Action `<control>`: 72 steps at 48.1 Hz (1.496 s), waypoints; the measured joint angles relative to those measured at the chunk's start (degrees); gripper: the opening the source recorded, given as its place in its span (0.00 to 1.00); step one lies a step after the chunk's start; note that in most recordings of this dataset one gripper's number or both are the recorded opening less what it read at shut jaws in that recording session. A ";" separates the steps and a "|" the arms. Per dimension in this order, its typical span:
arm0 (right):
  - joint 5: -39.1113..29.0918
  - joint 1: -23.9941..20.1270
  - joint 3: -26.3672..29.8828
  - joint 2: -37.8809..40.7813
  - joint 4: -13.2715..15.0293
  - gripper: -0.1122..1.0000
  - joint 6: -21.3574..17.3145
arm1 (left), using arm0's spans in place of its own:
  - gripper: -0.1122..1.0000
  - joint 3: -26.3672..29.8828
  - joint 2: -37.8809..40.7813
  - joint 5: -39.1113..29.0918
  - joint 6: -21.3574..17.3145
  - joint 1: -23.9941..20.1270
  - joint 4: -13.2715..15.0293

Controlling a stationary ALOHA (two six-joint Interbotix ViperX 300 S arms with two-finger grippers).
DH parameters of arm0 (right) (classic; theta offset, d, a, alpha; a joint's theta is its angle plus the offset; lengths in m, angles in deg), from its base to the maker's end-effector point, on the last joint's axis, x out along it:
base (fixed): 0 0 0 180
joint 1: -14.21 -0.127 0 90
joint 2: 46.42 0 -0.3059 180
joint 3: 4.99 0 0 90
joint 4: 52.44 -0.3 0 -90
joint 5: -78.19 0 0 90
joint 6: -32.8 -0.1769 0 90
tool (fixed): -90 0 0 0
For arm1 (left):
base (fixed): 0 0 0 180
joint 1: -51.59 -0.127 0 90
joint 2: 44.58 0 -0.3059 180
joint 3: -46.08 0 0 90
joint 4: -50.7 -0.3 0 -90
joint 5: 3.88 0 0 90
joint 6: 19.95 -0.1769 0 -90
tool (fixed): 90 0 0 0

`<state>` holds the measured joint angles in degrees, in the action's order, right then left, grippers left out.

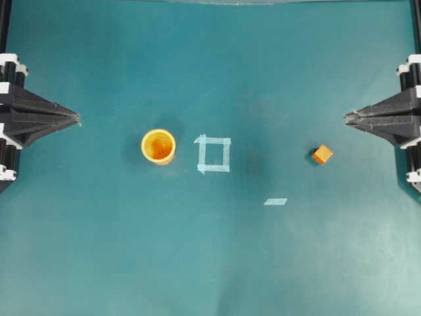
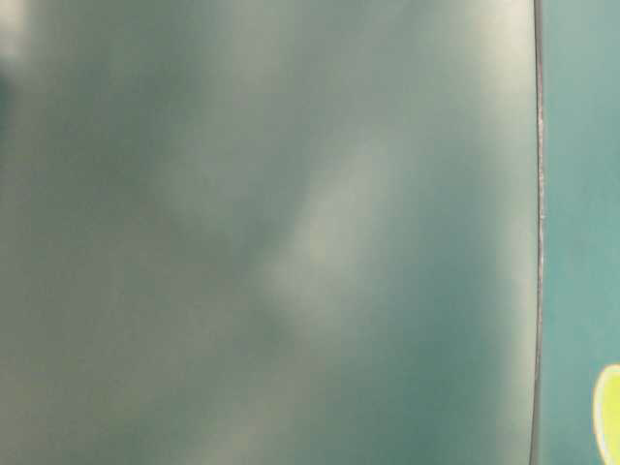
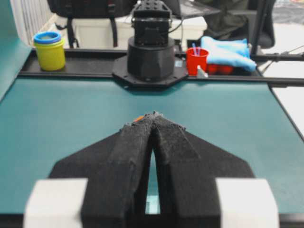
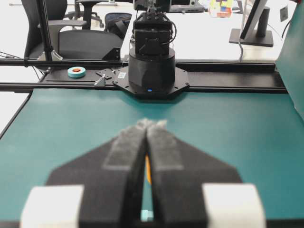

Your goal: Move the block toward the cup with right arm.

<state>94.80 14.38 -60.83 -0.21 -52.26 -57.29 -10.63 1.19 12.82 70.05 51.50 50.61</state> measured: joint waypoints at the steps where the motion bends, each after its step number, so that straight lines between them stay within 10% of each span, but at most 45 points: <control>1: 0.00 0.09 0.00 0.09 0.00 0.10 0.00 | 0.10 0.00 0.00 0.00 -0.09 0.00 0.00; 19: -19.78 0.62 5.10 0.53 -0.35 0.10 -1.76 | 0.12 0.88 0.00 -7.82 0.53 0.18 -0.09; 36: -27.95 1.41 7.03 0.53 -0.44 0.11 -11.07 | 0.12 0.88 0.00 -8.26 0.53 0.26 -0.18; 50: -30.94 1.41 7.03 1.49 -0.44 0.53 -17.67 | 0.12 0.79 0.00 -8.53 0.53 0.18 -0.09; 72: -41.31 2.11 8.53 8.17 -0.35 0.71 -33.75 | 0.12 0.88 0.00 -8.79 0.53 0.26 -0.18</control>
<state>53.49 16.49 -52.30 7.96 -52.62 -91.04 -9.75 1.19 4.03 70.58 51.77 50.44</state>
